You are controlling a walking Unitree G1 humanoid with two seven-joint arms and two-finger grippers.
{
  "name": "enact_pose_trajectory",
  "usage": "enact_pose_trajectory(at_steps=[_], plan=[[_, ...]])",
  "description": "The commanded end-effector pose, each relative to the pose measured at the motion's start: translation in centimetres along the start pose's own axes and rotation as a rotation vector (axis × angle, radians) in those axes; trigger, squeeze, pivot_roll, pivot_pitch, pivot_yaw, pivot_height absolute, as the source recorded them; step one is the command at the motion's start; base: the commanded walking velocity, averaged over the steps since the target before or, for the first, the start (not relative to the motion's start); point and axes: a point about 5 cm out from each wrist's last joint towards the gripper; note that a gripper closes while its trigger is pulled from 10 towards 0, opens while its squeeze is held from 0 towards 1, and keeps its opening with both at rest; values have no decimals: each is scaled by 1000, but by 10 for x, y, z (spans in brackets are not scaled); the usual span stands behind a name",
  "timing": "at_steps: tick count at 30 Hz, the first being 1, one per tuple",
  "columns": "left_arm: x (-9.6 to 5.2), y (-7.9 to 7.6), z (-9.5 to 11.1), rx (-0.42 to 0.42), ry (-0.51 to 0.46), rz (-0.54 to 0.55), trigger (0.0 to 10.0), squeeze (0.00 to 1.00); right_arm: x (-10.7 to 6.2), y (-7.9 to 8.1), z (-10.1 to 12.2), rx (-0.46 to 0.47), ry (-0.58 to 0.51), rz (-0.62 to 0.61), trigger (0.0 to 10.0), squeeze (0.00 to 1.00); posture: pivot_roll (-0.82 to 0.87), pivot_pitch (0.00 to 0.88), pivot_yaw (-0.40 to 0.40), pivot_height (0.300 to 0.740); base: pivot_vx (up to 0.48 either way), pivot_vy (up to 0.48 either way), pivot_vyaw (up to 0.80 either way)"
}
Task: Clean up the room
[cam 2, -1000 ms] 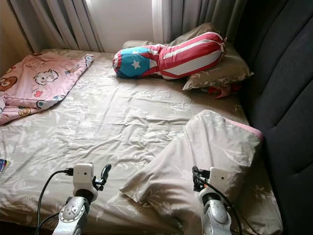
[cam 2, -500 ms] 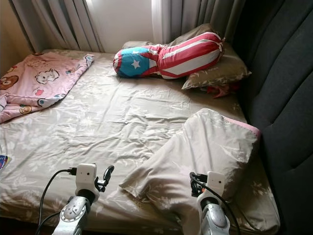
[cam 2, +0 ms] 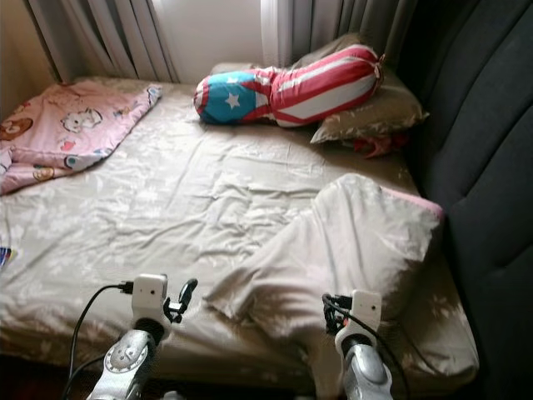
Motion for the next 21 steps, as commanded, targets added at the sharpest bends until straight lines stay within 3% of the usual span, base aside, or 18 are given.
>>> enact_pose_trajectory(at_steps=[1, 9, 21], plan=[[-2, -2, -5, -13, 28, -16, 10000, 0, -1, -4, 1, -11, 3, -17, 10000, 0, -40, 0, -47, 651, 0, 0, 0], [-2, -2, -5, -14, 26, -23, 10000, 0, 5, -2, 10, 4, -22, -21, 10000, 0, -37, 0, -50, 651, 0, 0, 0], [-4, -3, -7, -16, 34, -18, 10000, 0, 11, 10, 24, 1, -93, 9, 10000, 0, -32, 7, -55, 651, 318, 0, 0]])
Point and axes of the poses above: a point about 5 cm out from each wrist's last joint towards the gripper, its own x axis pointing out of the wrist towards the gripper, its own z axis along the axis of the wrist's last joint, y = z × x, and after that the axes turned 15 degrees about x, right-handed
